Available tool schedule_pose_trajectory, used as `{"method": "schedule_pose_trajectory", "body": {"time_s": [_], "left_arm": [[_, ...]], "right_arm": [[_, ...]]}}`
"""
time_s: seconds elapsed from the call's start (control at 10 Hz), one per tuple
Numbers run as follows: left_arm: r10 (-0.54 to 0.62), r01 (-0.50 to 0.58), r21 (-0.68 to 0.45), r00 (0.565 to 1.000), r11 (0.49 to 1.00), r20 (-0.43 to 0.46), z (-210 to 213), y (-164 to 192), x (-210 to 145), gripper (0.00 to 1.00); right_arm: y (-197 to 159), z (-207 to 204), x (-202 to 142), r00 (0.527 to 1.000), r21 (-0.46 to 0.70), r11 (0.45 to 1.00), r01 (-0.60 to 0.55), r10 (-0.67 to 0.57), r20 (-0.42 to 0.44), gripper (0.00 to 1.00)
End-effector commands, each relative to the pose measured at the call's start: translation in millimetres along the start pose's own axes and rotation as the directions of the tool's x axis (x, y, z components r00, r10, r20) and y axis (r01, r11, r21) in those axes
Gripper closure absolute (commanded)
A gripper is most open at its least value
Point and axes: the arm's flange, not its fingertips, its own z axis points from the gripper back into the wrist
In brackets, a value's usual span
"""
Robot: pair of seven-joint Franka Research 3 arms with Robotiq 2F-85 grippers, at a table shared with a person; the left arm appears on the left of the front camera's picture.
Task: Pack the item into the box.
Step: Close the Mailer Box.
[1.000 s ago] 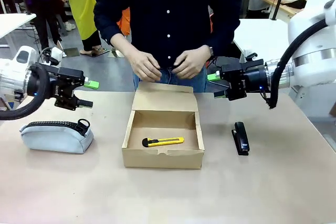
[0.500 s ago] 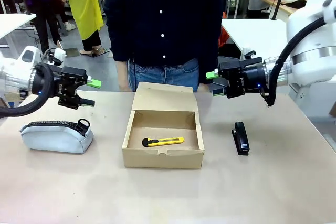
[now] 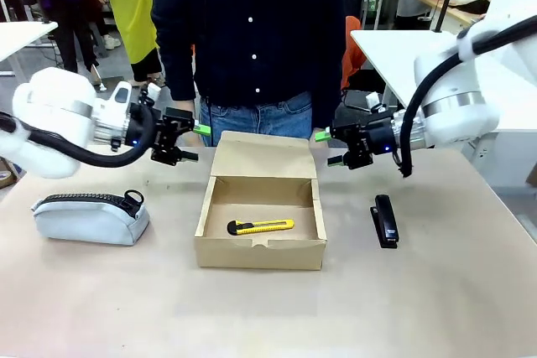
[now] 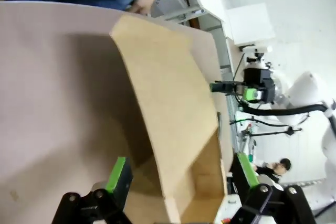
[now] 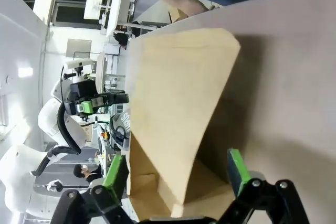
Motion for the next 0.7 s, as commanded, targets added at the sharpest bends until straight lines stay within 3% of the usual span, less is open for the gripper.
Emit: {"method": "schedule_pose_trajectory", "body": {"time_s": [0.0,0.6], "left_arm": [[0.067,-0.066,0.025,0.997,0.997,-0.035,-16,18,16,0.0],[0.019,-0.048,-0.193,0.988,0.98,-0.15,-57,38,10,0.0]], "right_arm": [[1,-16,13,0.999,0.005,1.0,0.023,-0.023,-0.037,0.0],[-12,-47,24,0.987,0.052,0.995,0.09,-0.082,-0.141,0.0]]}}
